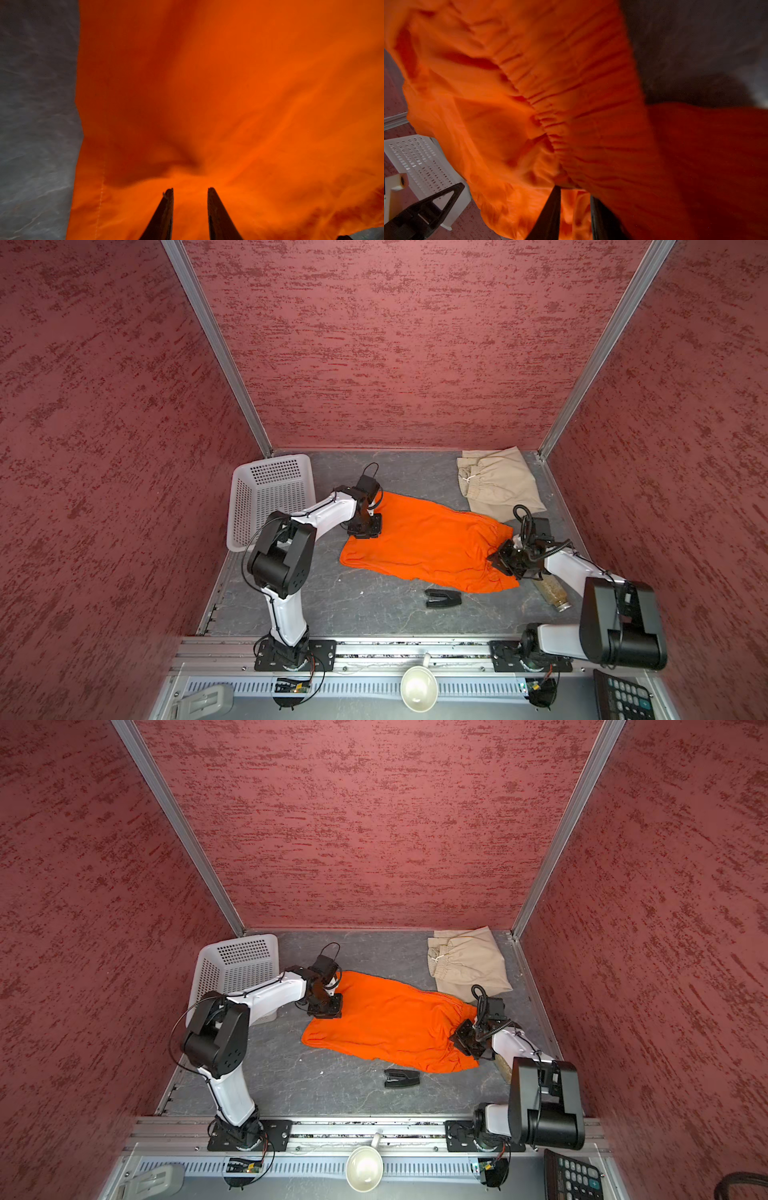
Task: Fold and stack the shorts
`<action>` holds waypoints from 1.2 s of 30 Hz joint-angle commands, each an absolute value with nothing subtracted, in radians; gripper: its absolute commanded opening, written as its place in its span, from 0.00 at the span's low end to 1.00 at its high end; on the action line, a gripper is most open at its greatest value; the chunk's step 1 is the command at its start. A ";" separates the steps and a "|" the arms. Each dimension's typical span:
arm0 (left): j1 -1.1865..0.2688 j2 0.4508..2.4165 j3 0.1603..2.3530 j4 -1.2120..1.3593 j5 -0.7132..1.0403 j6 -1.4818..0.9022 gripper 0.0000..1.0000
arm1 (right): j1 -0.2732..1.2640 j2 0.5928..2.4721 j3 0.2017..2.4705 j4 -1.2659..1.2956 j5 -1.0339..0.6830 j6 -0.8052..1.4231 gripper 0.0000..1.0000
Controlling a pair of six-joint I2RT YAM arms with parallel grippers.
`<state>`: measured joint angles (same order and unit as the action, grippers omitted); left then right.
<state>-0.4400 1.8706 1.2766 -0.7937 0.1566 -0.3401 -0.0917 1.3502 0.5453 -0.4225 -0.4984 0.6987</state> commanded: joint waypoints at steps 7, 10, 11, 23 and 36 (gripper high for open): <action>-0.396 1.792 1.253 -0.794 0.128 -0.322 0.29 | 0.147 1.417 0.512 -0.149 -0.486 0.911 0.28; -0.389 1.757 1.314 -0.778 0.140 -0.292 0.33 | 0.202 1.435 0.608 -0.168 -0.494 0.902 0.30; -0.393 1.753 1.339 -0.770 0.151 -0.274 0.35 | 0.204 1.421 0.641 -0.192 -0.498 0.893 0.32; -0.619 1.871 1.570 -0.569 0.362 0.027 0.51 | -0.156 1.244 0.648 -0.359 -0.573 0.785 0.40; -0.742 2.038 1.695 -0.551 0.367 -0.025 0.53 | -0.137 1.442 0.625 -0.307 -0.670 0.730 0.38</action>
<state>-0.7498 2.0327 1.6867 -0.5888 0.3653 -0.0162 -0.1482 1.4368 0.6308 -0.2958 -0.6407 0.7670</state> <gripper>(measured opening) 0.529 0.379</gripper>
